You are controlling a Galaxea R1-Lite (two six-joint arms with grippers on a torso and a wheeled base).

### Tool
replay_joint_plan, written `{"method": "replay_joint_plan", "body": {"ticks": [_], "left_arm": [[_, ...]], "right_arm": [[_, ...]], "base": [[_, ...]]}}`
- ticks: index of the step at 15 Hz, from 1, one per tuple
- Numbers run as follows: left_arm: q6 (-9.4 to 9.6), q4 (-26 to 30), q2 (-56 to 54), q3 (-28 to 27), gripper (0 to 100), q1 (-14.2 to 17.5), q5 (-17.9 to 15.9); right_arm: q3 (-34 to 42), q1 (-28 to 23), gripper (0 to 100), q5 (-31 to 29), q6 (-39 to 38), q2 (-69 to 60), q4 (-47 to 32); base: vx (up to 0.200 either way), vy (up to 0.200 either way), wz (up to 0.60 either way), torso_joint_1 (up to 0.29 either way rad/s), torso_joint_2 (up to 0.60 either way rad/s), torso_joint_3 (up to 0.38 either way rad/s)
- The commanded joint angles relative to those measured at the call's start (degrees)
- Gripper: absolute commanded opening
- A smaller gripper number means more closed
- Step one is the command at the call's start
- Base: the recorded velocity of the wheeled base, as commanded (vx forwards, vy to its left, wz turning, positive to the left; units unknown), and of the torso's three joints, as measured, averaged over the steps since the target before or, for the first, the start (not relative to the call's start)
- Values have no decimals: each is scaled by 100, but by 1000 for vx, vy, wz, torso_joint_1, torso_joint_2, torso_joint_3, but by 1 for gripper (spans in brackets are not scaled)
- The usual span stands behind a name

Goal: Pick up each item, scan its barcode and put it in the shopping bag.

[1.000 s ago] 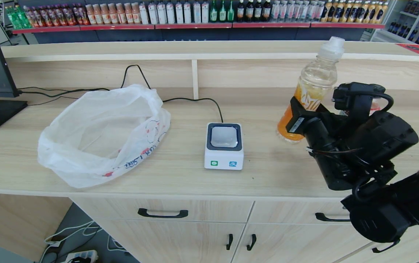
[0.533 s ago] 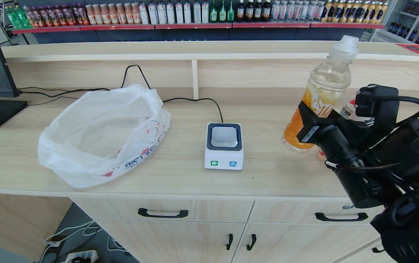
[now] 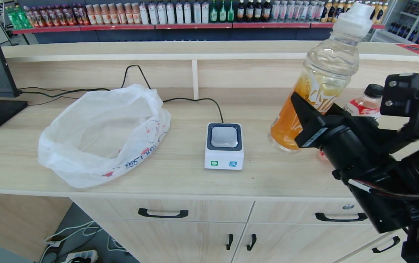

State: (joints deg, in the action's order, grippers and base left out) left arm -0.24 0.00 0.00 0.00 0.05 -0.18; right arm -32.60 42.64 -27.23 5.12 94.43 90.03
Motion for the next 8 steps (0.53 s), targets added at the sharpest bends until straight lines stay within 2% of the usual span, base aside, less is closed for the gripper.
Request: {"method": "replay_joint_plan", "body": {"ticks": [1, 3, 5, 8], "left_arm": [[-2, 0, 0, 0, 0, 4, 1], [-2, 0, 0, 0, 0, 4, 1], [-2, 0, 0, 0, 0, 4, 1], [-2, 0, 0, 0, 0, 4, 1]], "right_arm": [[342, 218, 0, -10, 24, -337, -3], [1089, 236, 0, -10, 24, -847, -3], [1458, 262, 0, 131, 24, -1199, -3], [1476, 271, 0, 737, -29, -1295, -3]], "base": [[0, 0, 0, 0, 0, 0], [0, 0, 0, 0, 0, 0], [0, 0, 0, 0, 0, 0], [0, 0, 0, 0, 0, 0]]}}
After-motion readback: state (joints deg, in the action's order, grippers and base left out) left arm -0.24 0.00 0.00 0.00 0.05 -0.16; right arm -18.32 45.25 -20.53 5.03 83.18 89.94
